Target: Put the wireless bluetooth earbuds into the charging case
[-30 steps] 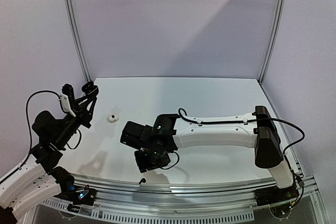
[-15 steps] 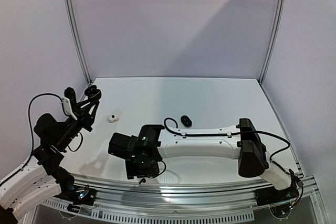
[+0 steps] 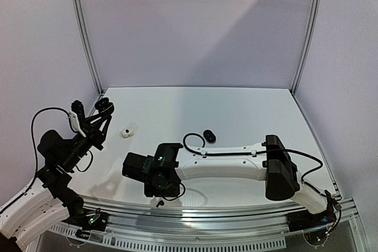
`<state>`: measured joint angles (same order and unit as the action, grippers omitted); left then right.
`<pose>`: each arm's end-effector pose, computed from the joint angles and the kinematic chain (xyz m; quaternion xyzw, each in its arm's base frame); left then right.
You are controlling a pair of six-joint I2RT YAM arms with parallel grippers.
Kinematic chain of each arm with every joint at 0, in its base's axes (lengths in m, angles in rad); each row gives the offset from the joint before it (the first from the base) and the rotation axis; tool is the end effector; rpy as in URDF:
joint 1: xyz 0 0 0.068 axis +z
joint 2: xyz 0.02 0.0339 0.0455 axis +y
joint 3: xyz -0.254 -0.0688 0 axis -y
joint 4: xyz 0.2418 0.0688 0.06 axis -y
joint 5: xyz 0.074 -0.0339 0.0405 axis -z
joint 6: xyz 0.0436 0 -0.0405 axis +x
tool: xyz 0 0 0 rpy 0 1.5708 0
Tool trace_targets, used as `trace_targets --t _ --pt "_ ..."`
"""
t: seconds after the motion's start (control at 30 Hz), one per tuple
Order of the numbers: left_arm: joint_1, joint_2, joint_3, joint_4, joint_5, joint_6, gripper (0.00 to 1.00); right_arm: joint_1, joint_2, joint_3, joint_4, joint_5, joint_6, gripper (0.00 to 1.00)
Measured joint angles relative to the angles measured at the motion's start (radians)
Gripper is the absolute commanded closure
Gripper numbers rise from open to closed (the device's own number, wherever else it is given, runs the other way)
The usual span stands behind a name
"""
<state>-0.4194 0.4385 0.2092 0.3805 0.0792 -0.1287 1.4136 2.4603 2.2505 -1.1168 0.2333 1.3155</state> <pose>0.1404 -0.0664 0.2425 0.1240 0.6400 -0.2299 0.7226 0.0874 0.4868 0.1688 -0.0342 0.9853 0.0947 0.1378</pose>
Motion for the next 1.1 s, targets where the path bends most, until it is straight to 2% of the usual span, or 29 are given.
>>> trace_targets --t 0.23,0.5,0.9,1.1 --pt "0.003 -0.013 -0.011 -0.001 0.027 -0.019 1.00 0.055 0.000 0.000 0.014 0.092 0.131 0.46" --pt "0.003 -0.044 -0.015 -0.004 0.038 -0.026 1.00 0.148 0.004 0.000 0.010 0.127 0.273 0.47" --pt "-0.031 -0.044 -0.016 -0.003 0.036 -0.026 1.00 0.122 0.019 -0.006 -0.013 0.164 0.344 0.54" --pt "-0.036 -0.043 -0.016 -0.003 0.035 -0.026 1.00 0.115 0.048 -0.006 0.011 0.172 0.336 0.55"
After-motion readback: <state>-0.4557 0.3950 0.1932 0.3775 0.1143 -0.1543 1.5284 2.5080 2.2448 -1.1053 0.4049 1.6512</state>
